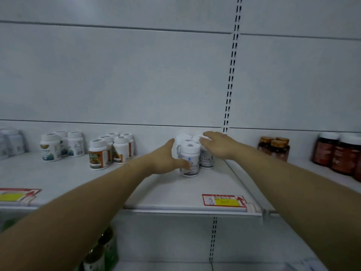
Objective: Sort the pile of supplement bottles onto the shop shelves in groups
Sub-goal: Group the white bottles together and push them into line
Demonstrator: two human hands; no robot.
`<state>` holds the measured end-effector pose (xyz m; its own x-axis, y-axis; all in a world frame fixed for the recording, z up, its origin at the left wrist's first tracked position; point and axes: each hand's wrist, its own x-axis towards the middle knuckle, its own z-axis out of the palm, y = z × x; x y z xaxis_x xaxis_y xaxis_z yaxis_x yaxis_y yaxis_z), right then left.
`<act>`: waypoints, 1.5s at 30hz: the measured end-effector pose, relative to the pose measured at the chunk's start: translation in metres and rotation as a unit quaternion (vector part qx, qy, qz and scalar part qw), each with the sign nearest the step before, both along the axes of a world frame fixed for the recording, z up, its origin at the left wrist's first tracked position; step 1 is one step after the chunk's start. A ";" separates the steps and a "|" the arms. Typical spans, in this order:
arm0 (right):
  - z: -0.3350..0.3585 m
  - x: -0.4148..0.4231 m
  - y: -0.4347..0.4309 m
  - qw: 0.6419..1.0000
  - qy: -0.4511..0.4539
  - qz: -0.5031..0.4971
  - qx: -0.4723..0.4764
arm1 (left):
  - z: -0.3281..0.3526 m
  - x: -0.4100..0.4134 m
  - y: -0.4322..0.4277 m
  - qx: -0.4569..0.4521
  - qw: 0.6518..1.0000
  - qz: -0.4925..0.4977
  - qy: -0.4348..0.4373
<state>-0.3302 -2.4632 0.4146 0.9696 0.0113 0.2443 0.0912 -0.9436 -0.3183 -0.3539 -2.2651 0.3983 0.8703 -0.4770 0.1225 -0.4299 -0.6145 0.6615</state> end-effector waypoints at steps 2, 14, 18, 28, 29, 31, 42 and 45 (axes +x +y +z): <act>-0.009 0.008 -0.006 0.999 -0.003 0.020 0.039 | -0.003 0.007 -0.008 -0.037 0.999 -0.002 0.020; -0.019 0.033 -0.021 0.981 -0.001 0.062 0.185 | -0.021 0.051 -0.028 -0.073 0.995 -0.041 0.047; -0.021 0.036 -0.022 0.978 0.000 0.071 0.195 | -0.026 0.060 -0.025 -0.104 0.992 -0.031 0.068; -0.021 0.035 -0.027 0.979 -0.004 0.054 0.195 | -0.027 0.067 -0.024 -0.126 0.987 -0.056 0.083; -0.021 0.035 -0.027 0.979 -0.004 0.052 0.196 | -0.027 0.067 -0.024 -0.126 0.987 -0.055 0.086; -0.023 0.035 -0.026 0.980 -0.006 0.052 0.194 | -0.028 0.068 -0.025 -0.120 0.988 -0.046 0.084; -0.025 0.040 -0.021 0.983 0.010 0.044 0.177 | -0.023 0.062 -0.032 -0.061 0.997 -0.014 0.039; -0.024 0.038 -0.019 0.983 0.017 0.048 0.178 | -0.024 0.059 -0.033 -0.057 0.998 -0.013 0.035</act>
